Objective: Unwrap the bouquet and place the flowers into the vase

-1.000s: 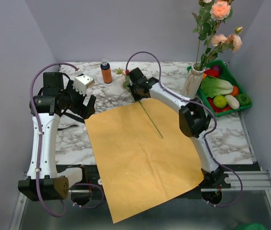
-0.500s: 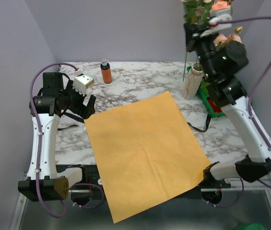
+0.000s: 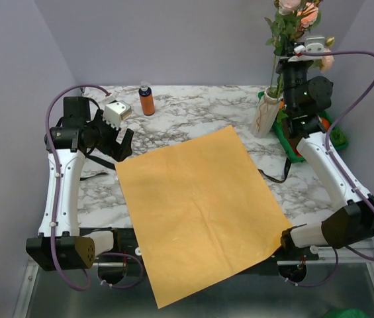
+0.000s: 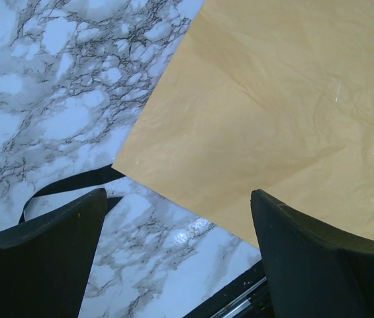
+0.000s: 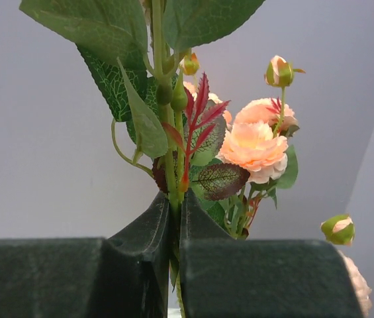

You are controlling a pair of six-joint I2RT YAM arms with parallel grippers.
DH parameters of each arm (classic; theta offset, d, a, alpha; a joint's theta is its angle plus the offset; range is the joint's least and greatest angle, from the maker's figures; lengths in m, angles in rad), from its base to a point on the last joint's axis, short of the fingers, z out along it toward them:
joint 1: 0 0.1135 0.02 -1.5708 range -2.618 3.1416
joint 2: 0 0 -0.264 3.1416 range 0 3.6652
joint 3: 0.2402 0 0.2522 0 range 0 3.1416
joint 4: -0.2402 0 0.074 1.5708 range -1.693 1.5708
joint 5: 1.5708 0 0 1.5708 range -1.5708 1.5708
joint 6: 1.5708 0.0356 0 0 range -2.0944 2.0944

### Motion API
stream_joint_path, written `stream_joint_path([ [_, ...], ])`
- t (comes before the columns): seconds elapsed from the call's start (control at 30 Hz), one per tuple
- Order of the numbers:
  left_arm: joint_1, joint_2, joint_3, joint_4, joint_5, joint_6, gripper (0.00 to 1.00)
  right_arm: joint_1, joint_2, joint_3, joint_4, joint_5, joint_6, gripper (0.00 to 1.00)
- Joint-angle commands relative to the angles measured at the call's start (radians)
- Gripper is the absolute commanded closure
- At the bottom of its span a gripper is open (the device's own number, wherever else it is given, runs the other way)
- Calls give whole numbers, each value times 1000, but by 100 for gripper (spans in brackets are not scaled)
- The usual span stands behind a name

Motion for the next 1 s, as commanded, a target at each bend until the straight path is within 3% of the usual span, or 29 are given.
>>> stream_joint_path([
  [0.0, 2, 43, 31, 20, 24, -13, 1, -47, 23, 10, 163, 12, 40, 99],
  [0.37, 4, 125, 72, 34, 10, -21, 1, -96, 101, 55, 207, -34, 123, 99],
  [0.8, 4, 132, 68, 43, 9, -25, 1, -98, 134, -78, 200, -4, 221, 97],
  [0.83, 4, 132, 66, 42, 10, -25, 1, -99, 131, -85, 177, 2, 217, 95],
  [0.93, 2, 117, 60, 42, 15, -24, 1, -98, 105, -126, 141, 18, 213, 67],
  [0.97, 4, 111, 58, 42, 15, -24, 1, -98, 94, -137, 129, 22, 213, 44],
])
